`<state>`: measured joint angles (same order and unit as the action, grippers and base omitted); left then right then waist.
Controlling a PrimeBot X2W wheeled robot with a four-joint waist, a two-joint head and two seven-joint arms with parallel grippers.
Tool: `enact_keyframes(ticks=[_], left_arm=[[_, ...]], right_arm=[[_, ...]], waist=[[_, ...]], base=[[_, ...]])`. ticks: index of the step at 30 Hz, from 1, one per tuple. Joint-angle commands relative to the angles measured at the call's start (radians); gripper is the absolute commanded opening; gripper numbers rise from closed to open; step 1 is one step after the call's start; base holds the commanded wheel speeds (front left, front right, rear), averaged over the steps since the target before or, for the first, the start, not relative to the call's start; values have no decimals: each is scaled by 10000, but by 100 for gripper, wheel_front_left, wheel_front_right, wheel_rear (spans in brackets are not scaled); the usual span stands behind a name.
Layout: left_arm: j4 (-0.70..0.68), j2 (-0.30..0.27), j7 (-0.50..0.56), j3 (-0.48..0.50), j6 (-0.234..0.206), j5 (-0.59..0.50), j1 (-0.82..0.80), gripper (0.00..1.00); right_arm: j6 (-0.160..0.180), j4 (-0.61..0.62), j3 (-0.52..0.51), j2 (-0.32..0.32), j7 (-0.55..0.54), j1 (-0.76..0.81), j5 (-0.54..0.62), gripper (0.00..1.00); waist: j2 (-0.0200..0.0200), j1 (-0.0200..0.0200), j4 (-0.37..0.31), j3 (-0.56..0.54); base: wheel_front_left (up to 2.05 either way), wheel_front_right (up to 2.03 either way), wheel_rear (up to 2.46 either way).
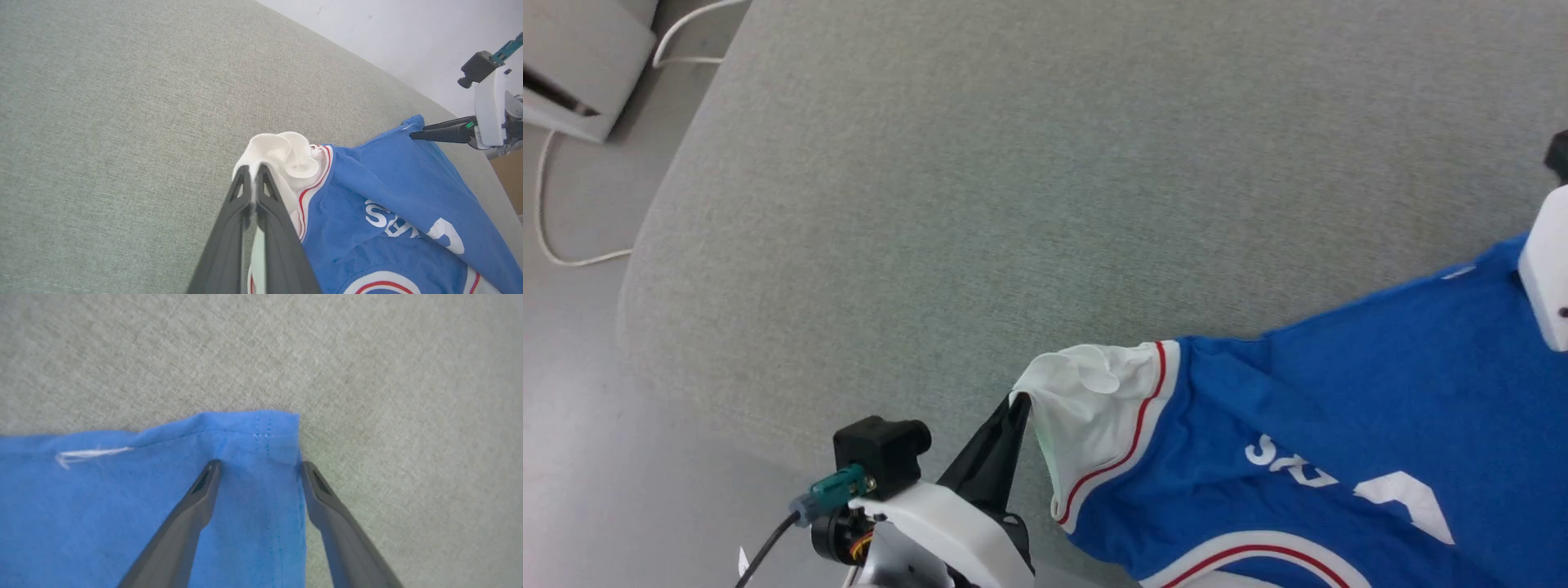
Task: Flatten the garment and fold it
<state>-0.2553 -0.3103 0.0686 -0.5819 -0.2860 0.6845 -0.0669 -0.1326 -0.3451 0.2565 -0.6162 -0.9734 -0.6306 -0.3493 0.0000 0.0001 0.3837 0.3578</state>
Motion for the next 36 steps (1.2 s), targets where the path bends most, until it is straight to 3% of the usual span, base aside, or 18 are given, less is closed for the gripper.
enact_keyframes(ticks=[1,2,3,4,5,17,25,36], left_arm=[[83,86,-78,-24,132,-46,-174,0],[119,97,-92,-33,147,-37,-181,0],[155,102,-102,-35,160,-27,-185,0],[188,99,-111,-28,169,-13,-187,0],[227,92,-116,-15,174,2,-189,0],[138,-571,-183,588,-33,-58,-143,0],[-972,-1441,-602,1715,-247,-550,-908,0],[-2124,-2502,-428,3188,-220,-795,-2827,0]], right_arm=[[19,-355,250,-56,44,14,32,100],[19,-531,381,-90,29,71,-49,100],[19,-681,496,-127,17,128,-125,49],[19,-795,596,-174,49,169,-179,9],[19,-888,694,-215,129,206,-232,0],[19,-1035,809,-85,2783,-353,-883,0],[19,485,857,-342,4940,-855,-1360,0],[19,2726,284,-382,5683,-1315,-1588,0]], waist=[[0,-1,366,326],[0,-1,383,322],[0,-1,394,311],[0,-1,395,293],[0,-1,387,248],[0,-1,-780,-1334],[0,-1,-2034,-2656],[0,-1,-3357,-3690]], base=[[0,0,0],[0,0,0],[0,0,0],[0,0,0],[0,0,0],[0,0,0],[0,0,0],[0,0,0]])
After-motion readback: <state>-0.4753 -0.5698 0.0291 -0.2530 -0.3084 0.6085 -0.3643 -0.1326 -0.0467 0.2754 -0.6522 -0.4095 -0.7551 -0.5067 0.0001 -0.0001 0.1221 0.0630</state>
